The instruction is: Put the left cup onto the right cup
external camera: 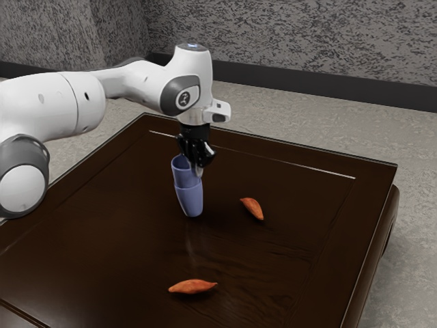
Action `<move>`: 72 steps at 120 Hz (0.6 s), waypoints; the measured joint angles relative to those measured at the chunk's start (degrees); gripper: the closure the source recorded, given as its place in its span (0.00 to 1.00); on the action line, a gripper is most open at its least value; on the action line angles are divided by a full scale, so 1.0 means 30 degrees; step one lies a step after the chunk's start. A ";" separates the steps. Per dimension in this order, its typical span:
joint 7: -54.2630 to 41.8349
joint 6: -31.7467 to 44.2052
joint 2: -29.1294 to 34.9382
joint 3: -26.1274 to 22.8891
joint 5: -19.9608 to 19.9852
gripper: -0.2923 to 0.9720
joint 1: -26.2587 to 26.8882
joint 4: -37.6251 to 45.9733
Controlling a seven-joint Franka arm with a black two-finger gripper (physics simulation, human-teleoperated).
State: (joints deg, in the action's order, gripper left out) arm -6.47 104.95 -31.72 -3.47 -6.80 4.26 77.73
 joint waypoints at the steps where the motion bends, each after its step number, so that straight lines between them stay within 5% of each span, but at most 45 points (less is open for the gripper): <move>1: 0.0014 -0.0022 0.0005 -0.0015 0.0008 0.71 -0.0002 -0.0001; 24: 0.0328 -0.0783 0.0731 -0.0254 -0.0025 0.45 0.0000 -0.0443; 48: 0.0587 -0.1631 0.4215 0.0175 0.0355 0.32 0.0277 0.1066; 72: 0.0792 -0.2841 0.9113 0.4042 0.0858 0.26 0.3401 0.4451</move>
State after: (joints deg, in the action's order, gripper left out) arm -4.09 96.43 -4.38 8.65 -4.23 14.47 91.08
